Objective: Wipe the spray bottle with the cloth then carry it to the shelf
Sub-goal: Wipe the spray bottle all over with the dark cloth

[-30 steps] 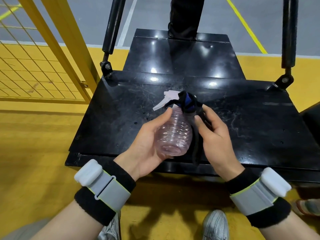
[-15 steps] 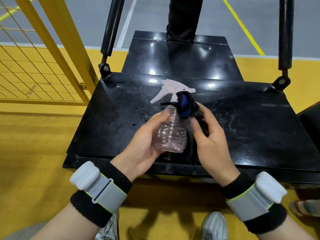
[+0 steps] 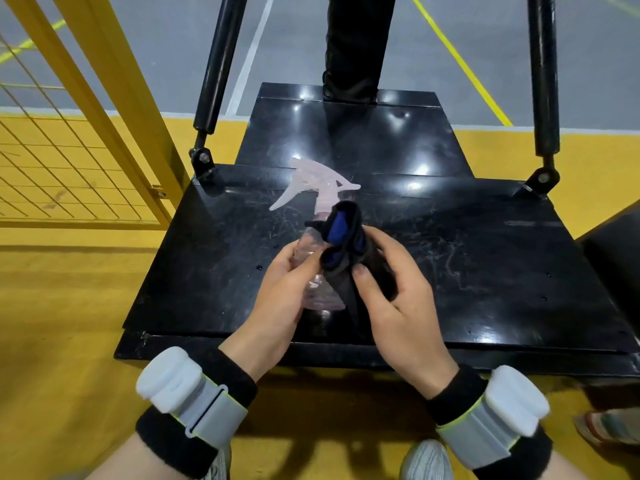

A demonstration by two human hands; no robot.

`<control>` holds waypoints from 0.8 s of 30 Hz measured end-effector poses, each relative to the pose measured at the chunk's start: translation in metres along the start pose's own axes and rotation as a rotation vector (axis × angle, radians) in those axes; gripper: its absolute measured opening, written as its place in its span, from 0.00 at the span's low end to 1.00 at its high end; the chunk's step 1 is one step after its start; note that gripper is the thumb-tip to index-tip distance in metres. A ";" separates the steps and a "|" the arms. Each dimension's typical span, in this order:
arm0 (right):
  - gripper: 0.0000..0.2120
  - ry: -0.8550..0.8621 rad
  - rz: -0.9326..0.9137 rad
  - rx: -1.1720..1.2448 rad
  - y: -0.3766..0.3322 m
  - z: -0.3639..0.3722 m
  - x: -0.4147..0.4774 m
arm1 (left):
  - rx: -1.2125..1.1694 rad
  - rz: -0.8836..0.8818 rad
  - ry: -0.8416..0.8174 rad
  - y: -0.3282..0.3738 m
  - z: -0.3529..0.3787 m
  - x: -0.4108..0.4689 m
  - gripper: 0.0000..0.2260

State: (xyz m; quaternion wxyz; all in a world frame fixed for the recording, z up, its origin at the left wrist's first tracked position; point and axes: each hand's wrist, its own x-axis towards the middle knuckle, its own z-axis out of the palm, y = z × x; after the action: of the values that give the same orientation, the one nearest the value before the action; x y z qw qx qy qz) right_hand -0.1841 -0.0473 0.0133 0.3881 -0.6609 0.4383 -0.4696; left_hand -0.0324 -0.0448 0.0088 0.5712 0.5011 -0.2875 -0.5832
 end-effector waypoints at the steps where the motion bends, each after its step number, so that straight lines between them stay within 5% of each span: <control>1: 0.21 0.003 -0.028 -0.016 0.000 0.000 -0.001 | -0.020 -0.005 -0.006 0.001 0.001 0.000 0.17; 8: 0.20 -0.006 -0.070 -0.070 0.006 -0.003 0.007 | -0.084 -0.048 -0.105 0.003 -0.003 -0.004 0.17; 15: 0.15 -0.080 0.299 0.150 0.010 -0.009 0.021 | 0.032 -0.040 -0.116 0.006 0.001 -0.004 0.18; 19: 0.16 -0.037 0.149 0.137 0.004 -0.009 0.018 | 0.000 -0.007 -0.075 0.009 0.008 -0.001 0.21; 24: 0.22 0.019 -0.085 -0.139 -0.001 -0.005 0.010 | -0.068 0.004 -0.033 0.018 0.014 0.002 0.09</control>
State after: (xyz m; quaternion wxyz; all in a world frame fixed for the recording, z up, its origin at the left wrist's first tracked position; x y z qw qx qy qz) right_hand -0.1872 -0.0565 0.0187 0.3170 -0.6996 0.4452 -0.4603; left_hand -0.0381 -0.0535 0.0292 0.5841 0.4711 -0.2779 -0.5998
